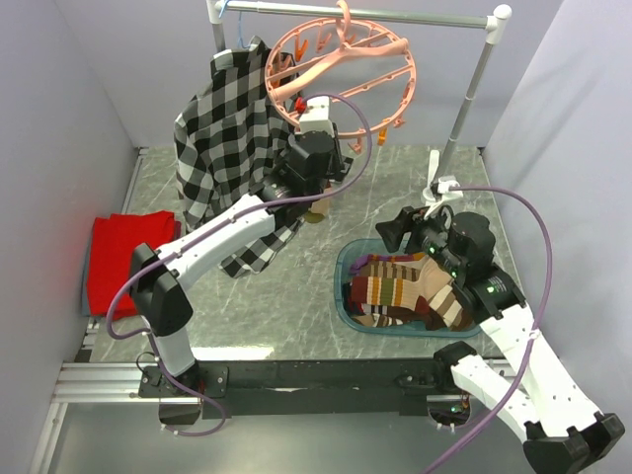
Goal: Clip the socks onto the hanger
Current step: Open the clamp at the hanger.
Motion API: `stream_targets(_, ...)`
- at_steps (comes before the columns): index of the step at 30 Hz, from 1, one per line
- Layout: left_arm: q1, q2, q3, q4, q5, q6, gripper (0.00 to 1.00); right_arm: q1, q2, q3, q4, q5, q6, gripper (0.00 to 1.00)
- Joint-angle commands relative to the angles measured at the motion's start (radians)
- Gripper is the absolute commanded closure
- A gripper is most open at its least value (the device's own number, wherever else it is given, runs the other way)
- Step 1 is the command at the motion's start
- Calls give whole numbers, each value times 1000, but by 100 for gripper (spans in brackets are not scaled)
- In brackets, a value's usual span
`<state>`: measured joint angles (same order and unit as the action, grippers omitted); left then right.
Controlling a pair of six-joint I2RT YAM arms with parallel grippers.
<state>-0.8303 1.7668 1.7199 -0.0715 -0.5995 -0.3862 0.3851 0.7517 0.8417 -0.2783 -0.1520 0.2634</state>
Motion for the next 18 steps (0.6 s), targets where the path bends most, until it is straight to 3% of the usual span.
stream_targets(1, 2, -17, 84, -60, -2, -2, 88, -5, 31, 8, -96, -23, -7, 26)
stream_targets(6, 7, -3, 135, -132, 13, 0, 91, 38, 147, 42, -212, 21, -3, 26)
stream_targets(11, 13, 10, 167, -195, 35, -5, 94, 181, 283, 65, -311, 149, -15, 29)
stream_targets(18, 17, 17, 193, -243, 66, -17, 98, 291, 393, 60, -295, 140, -72, 50)
